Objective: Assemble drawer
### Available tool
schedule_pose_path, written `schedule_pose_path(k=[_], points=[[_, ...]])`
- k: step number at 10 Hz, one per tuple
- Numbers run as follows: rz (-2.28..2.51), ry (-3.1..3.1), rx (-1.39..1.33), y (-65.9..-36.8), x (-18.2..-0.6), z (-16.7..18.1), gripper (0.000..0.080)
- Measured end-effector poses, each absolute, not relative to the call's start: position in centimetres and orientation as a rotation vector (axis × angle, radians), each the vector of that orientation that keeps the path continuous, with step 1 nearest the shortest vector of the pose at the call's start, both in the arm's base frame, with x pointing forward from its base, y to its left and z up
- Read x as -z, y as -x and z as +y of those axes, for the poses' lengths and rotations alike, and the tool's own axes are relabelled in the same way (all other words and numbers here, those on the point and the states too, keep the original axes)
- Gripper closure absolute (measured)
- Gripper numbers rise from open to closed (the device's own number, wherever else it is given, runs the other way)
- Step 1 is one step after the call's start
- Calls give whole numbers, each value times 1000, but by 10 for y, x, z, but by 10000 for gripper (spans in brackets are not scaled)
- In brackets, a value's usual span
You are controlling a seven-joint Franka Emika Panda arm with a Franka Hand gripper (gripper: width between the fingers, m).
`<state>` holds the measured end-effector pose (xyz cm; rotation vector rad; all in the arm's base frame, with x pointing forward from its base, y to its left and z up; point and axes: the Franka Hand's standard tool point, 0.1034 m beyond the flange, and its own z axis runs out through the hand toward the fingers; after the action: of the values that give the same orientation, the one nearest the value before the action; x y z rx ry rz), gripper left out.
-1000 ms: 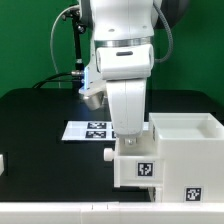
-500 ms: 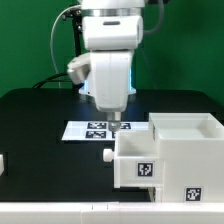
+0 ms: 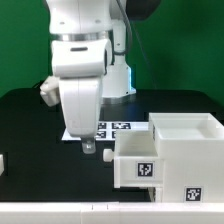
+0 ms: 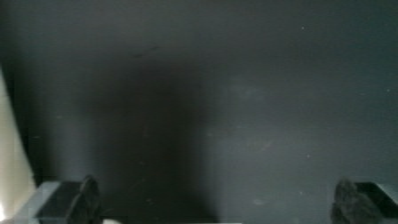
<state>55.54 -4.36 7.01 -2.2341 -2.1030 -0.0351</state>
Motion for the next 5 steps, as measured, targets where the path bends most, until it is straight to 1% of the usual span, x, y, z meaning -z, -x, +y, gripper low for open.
schedule_pose_path(k=[5], points=[[-2069, 2267, 52, -560, -70, 14, 150]])
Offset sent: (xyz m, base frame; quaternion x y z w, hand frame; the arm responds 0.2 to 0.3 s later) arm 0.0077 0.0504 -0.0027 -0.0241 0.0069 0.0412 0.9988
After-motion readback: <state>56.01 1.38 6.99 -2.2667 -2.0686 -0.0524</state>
